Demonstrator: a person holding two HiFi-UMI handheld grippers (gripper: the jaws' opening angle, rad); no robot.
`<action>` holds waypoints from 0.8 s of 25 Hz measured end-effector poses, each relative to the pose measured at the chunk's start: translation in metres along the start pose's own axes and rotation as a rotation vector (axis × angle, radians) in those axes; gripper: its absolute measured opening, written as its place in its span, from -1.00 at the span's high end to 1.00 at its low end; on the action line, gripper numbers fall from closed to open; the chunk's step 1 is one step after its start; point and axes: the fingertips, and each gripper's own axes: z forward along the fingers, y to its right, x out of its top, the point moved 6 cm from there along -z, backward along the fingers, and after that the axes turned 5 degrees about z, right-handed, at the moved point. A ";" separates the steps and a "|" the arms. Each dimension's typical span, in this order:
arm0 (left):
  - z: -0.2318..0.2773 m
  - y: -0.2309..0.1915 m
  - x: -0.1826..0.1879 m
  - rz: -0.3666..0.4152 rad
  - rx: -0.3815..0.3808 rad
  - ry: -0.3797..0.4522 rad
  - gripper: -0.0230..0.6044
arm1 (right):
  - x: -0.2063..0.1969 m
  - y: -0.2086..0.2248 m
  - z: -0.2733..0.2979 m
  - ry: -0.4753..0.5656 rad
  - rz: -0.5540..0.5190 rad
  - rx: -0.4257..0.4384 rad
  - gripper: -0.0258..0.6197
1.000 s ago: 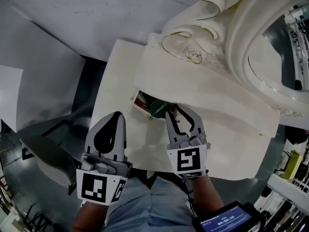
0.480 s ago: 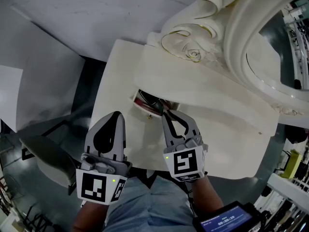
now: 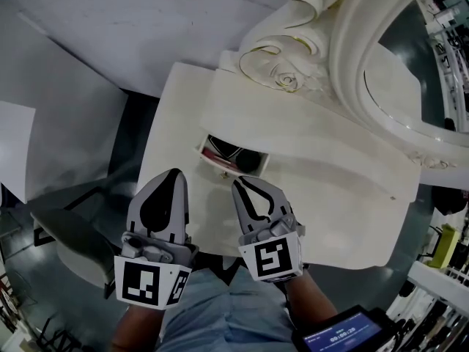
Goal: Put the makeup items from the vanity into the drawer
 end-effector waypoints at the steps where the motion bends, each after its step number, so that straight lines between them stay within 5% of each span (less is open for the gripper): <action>1: 0.000 0.002 0.002 0.003 -0.004 0.005 0.93 | 0.002 0.000 -0.003 0.003 -0.009 -0.001 0.84; 8: -0.005 0.032 0.023 0.034 -0.043 0.056 0.93 | 0.018 0.018 -0.041 0.094 -0.008 -0.027 0.84; 15: -0.007 0.074 0.060 0.102 -0.078 0.169 0.93 | 0.061 0.052 -0.104 0.411 0.154 -0.093 0.85; 20: -0.010 0.106 0.085 0.157 -0.076 0.229 0.93 | 0.078 0.069 -0.153 0.526 0.154 -0.144 0.88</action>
